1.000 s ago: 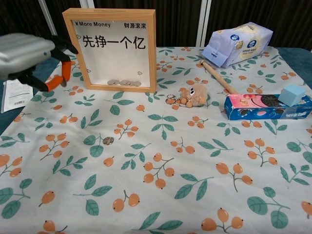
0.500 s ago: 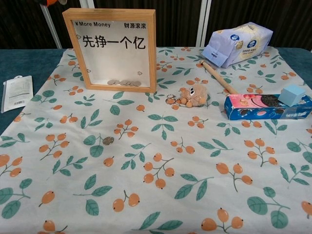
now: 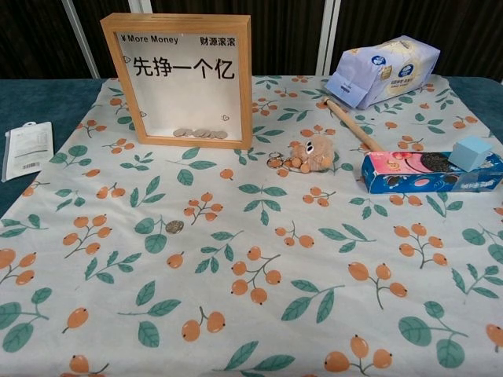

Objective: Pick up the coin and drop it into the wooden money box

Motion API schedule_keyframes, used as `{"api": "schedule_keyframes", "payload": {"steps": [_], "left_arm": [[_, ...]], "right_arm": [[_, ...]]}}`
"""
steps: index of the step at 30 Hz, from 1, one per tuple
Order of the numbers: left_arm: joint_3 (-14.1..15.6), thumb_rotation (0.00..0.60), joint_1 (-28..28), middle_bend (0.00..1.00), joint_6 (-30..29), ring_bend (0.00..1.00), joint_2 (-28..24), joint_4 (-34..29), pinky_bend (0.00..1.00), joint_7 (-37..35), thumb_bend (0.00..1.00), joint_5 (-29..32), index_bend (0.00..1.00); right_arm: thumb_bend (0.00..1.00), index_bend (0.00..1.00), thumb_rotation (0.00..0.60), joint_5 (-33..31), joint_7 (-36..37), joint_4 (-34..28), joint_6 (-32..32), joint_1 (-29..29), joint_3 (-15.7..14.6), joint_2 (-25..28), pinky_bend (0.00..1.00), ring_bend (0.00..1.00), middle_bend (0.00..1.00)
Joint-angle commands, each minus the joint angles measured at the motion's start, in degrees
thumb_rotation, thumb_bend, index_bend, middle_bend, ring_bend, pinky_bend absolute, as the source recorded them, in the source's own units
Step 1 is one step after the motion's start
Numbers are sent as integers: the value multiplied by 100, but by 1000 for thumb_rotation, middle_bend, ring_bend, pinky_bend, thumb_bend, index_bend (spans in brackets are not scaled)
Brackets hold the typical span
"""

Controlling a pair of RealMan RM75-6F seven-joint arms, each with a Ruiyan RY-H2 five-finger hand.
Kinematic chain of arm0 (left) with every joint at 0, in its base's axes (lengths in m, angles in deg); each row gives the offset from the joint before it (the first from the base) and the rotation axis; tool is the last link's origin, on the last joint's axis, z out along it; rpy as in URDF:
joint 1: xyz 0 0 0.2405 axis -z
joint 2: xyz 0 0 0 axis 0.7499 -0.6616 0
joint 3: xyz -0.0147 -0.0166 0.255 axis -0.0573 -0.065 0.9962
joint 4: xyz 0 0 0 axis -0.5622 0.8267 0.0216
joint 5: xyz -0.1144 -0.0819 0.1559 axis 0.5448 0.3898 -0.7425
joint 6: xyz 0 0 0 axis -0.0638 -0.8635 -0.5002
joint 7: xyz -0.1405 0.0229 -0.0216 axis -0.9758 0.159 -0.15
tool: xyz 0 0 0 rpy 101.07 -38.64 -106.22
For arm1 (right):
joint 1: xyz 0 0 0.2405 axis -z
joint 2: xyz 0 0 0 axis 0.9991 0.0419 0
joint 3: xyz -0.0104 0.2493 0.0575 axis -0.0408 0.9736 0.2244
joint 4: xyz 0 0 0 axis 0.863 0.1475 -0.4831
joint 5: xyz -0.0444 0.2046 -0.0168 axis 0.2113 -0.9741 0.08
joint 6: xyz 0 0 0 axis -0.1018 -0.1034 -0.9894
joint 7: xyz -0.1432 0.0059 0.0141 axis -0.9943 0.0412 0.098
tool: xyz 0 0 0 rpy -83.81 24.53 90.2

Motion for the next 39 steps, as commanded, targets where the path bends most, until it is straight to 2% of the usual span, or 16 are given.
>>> {"api": "schedule_keyframes", "payload": {"steps": [1, 8, 16, 39], "left_arm": [[93, 600, 276, 155, 122, 0, 298, 467, 0, 130, 502, 193, 748], [244, 600, 559, 156, 264, 0, 694, 1155, 0, 76, 502, 260, 748], [470, 600, 644, 156, 373, 0, 928, 1556, 0, -35, 504, 199, 748], [750, 600, 737, 153, 366, 0, 943, 1471, 0, -149, 504, 90, 748]], "right_arm": [[369, 127, 600, -22, 9, -15, 7, 11, 4, 4, 0, 19, 46], [369, 127, 600, -91, 60, -70, 24, 37, 28, 37, 0, 19, 45], [369, 127, 600, -125, 70, -73, 32, 41, 48, 46, 0, 19, 46], [369, 127, 600, -242, 40, -75, 41, 44, 107, 37, 0, 20, 46]]}}
